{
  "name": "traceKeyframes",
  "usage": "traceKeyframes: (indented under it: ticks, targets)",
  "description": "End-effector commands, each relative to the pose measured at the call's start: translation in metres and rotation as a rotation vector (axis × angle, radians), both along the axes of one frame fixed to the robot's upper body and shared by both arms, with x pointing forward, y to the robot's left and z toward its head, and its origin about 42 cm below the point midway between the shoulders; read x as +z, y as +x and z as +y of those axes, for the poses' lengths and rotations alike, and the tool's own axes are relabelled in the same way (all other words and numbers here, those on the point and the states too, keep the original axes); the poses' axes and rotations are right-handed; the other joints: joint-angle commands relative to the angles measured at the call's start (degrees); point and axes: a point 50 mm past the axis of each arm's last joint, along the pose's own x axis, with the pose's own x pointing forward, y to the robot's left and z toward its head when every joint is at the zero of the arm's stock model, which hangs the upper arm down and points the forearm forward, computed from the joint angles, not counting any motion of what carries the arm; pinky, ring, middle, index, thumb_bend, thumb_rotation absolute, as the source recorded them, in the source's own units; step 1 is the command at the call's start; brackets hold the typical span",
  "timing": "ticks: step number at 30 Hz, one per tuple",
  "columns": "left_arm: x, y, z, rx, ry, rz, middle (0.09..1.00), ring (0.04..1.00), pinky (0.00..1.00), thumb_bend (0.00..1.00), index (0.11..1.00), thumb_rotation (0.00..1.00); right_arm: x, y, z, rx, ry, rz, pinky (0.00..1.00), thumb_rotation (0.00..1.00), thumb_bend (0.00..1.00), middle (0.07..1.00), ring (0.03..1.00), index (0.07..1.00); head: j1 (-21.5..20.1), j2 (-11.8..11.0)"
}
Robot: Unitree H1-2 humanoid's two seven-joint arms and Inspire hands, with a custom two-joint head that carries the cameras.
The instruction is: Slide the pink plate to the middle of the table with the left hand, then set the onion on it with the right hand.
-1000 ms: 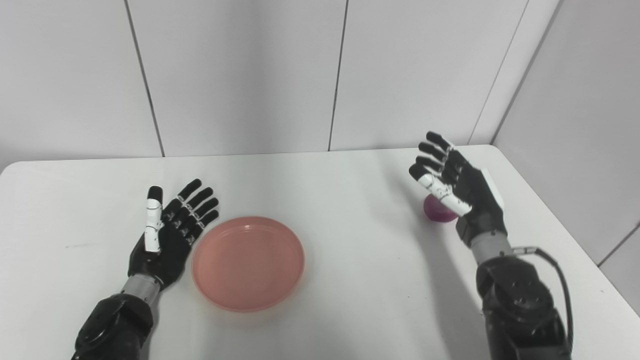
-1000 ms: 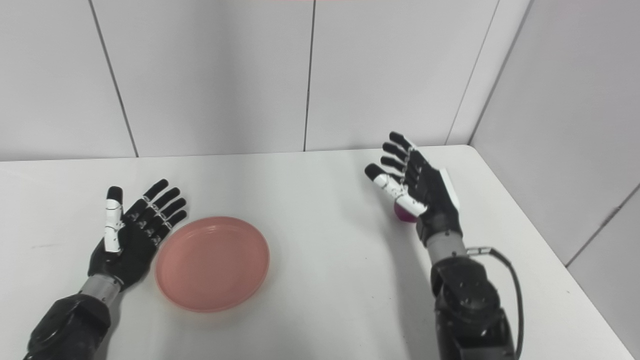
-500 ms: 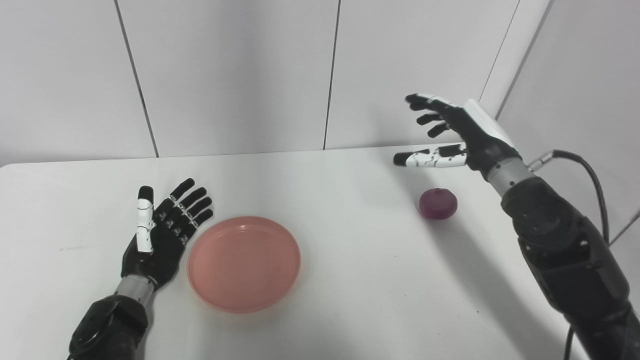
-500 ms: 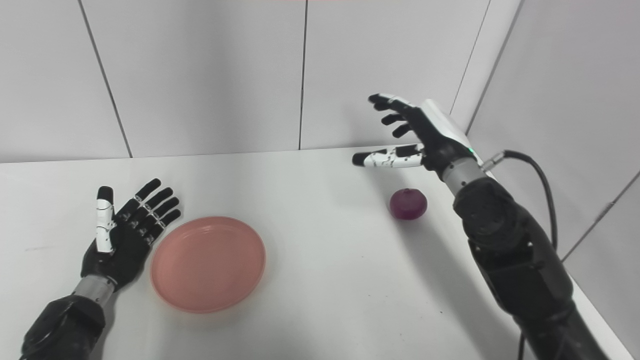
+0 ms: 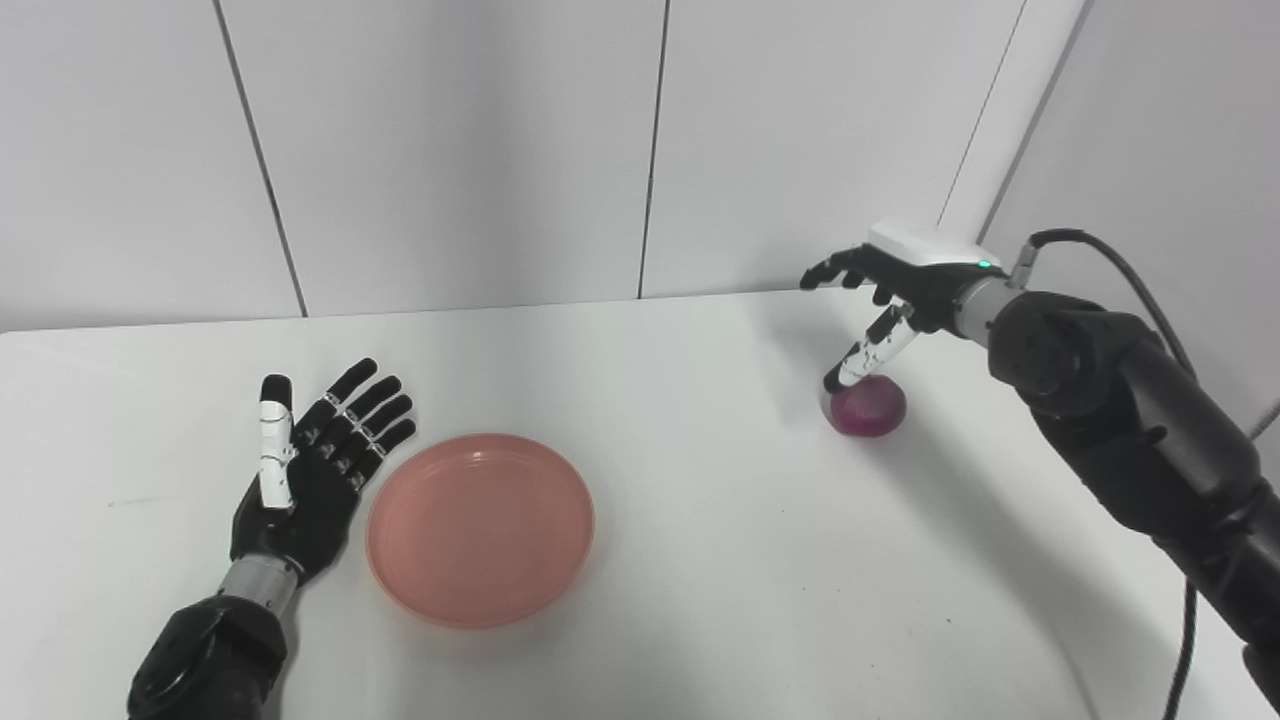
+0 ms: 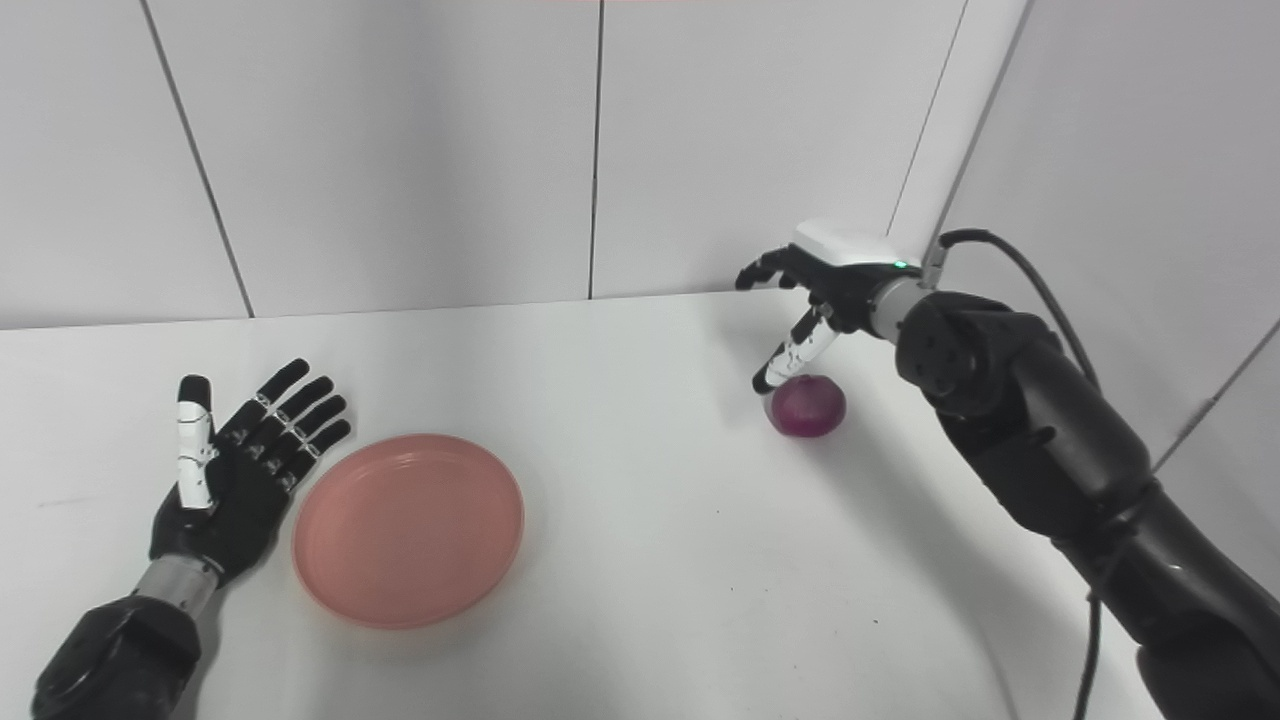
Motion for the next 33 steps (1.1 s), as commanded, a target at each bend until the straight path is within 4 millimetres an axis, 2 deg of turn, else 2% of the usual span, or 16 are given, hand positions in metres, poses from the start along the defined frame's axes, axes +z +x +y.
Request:
traceKeyframes:
  ticks: [1,5,10,15,24,33]
  targets:
    - [-0.048,-0.025,0.009,0.02,0.03,0.232,0.783,0.82,0.83,0.74,0.795,0.88,0.035,0.01,0.001,-0.003,-0.076,-0.045,0.73,0.32,1.0,0.881,0.867,0.814,0.02,0.08]
    - [-0.048,-0.026,0.008,0.024,0.033,0.231,0.777,0.814,0.82,0.75,0.789,0.87,0.033,0.02,0.001,-0.012,-0.099,0.019,0.73,0.34,1.0,0.889,0.872,0.814,0.11,0.09]
    - [-0.05,-0.028,0.007,0.026,0.032,0.237,0.771,0.811,0.82,0.74,0.793,0.88,0.027,0.029,0.001,-0.029,-0.109,0.064,0.74,0.31,1.0,0.888,0.873,0.82,0.46,-0.04]
    - [-0.051,-0.028,0.008,0.032,0.03,0.239,0.767,0.813,0.82,0.74,0.792,0.88,0.015,0.037,-0.002,-0.067,-0.123,0.109,0.71,0.29,1.0,0.907,0.862,0.829,0.51,0.02]
    - [-0.051,-0.03,0.01,0.034,0.032,0.242,0.771,0.812,0.82,0.74,0.801,0.88,-0.001,0.042,-0.022,-0.13,-0.111,0.145,0.73,0.28,1.0,0.911,0.886,0.837,0.58,0.1]
    - [-0.051,-0.029,0.011,0.024,0.041,0.238,0.773,0.822,0.83,0.74,0.802,0.89,-0.012,0.043,-0.024,-0.144,-0.138,0.181,0.72,0.16,1.0,0.91,0.872,0.859,0.67,0.18]
